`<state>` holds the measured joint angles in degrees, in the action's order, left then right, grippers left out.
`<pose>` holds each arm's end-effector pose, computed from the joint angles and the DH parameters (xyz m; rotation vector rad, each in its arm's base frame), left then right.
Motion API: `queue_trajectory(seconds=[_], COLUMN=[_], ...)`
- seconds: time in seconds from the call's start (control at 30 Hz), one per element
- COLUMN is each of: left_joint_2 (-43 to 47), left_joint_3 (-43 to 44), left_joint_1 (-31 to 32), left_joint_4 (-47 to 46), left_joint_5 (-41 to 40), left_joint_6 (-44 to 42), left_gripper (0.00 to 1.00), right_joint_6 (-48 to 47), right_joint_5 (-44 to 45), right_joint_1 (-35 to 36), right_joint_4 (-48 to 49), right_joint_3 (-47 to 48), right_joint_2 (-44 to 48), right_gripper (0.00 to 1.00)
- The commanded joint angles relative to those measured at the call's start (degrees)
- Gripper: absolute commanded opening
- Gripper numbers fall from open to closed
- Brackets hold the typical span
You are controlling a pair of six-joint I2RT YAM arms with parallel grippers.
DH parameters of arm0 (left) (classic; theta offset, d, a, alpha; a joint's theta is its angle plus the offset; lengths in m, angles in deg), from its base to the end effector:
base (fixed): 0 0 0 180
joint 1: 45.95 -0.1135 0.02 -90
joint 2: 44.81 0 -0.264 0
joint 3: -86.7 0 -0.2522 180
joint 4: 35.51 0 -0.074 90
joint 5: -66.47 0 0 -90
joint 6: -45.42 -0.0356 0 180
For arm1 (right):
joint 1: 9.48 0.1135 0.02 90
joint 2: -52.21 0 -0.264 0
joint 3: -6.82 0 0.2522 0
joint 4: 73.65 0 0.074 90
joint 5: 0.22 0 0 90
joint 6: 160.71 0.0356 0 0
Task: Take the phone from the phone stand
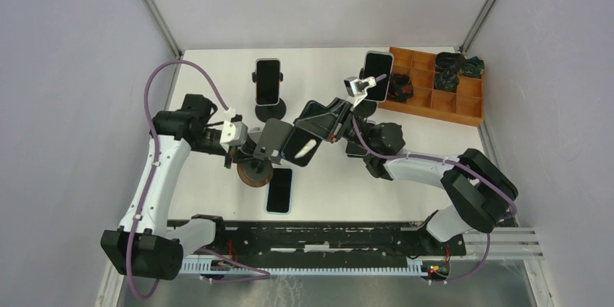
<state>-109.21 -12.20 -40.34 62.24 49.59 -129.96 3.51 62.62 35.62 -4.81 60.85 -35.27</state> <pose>0.1565 -0.0496 0.3407 1.5070 1.3185 -1.0372 0.2038 0.2275 0.2994 -0.2335 1.2578 2.0785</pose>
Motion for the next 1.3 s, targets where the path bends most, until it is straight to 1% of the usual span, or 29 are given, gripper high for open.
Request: queue_trajectory(seconds=[0.0, 0.03, 0.07, 0.17, 0.23, 0.27, 0.3, 0.33, 0.4, 0.47, 0.5, 0.53, 0.63, 0.73, 0.77, 1.03, 1.17, 1.27], left_joint_2=[0.2, 0.0, -0.1, -0.2, -0.3, -0.3, -0.5, -0.7, -1.1, -1.4, -1.4, -1.5, -1.6, -1.7, -1.6, -1.4, -1.8, -1.9], left_joint_3=[0.5, 0.4, 0.3, 0.3, 0.7, 1.0, 1.5, 2.1, 3.6, 4.7, 5.0, 5.1, 5.2, 5.2, 5.2, 5.2, 5.1, 5.1], left_joint_1=[-2.0, -2.0, -2.1, -2.7, -3.4, -3.8, -4.1, -4.4, -4.6, -4.7, -4.7, -4.7, -4.7, -4.7, -4.7, -4.7, -4.7, -4.7], left_joint_4=[-3.5, -3.6, -3.8, -4.8, -5.7, -5.9, -6.1, -6.1, -6.1, -6.0, -5.9, -6.0, -5.9, -5.5, -5.1, -2.5, -1.3, -0.8], left_joint_5=[2.2, 2.1, 1.9, 0.8, 0.2, 0.0, -0.2, -0.4, -0.4, 0.0, 0.3, 0.7, 1.4, 1.4, 1.4, 1.5, 1.7, 1.8], left_joint_6=[-1.3, -1.1, -1.2, -0.6, 0.1, 0.2, 0.2, 0.3, 0.6, 0.7, 0.7, 0.6, 0.2, 0.0, -0.3, -2.6, -4.1, -4.8], left_gripper=[0.02, 0.02, 0.02, 0.02, 0.02, 0.02, 0.02, 0.02, 0.02, 0.02, 0.02, 0.02, 0.02, 0.02, 0.02, 0.02, 0.02, 0.02], right_joint_6=[3.1, 3.1, 3.0, 2.8, 1.8, 0.6, -1.1, -4.8, -13.2, -20.5, -23.1, -24.3, -24.9, -24.5, -23.9, -20.7, -19.5, -16.7], right_joint_5=[3.2, 3.2, 3.2, 2.3, 1.3, 0.6, -0.9, -2.4, -3.9, -3.0, -2.4, -1.5, 1.4, 3.8, 4.2, 7.5, 10.2, 11.3], right_joint_1=[-2.7, -2.6, -2.7, -3.5, -4.4, -4.8, -5.1, -5.2, -4.8, -3.5, -2.6, -1.8, 1.9, 5.5, 6.3, 7.8, 7.9, 7.8], right_joint_4=[7.8, 7.8, 7.7, 5.9, 2.4, 0.0, -4.6, -10.4, -28.9, -43.0, -48.4, -51.0, -52.6, -51.9, -50.2, -42.4, -40.0, -37.6], right_joint_3=[-0.5, -0.5, -0.5, -1.2, -2.9, -3.9, -4.4, -4.5, -4.2, -4.2, -4.6, -5.5, -9.3, -9.9, -10.0, -8.4, -7.6, -7.1], right_joint_2=[4.7, 5.0, 5.2, 6.7, 8.7, 10.0, 11.5, 12.9, 16.4, 18.0, 17.9, 17.5, 14.3, 8.8, 6.3, -5.8, -9.6, -12.7], right_gripper=[0.26, 0.26, 0.23, 0.07, 0.00, 0.00, 0.00, 0.00, 0.00, 0.00, 0.00, 0.00, 0.00, 0.00, 0.00, 0.00, 0.00, 0.00])
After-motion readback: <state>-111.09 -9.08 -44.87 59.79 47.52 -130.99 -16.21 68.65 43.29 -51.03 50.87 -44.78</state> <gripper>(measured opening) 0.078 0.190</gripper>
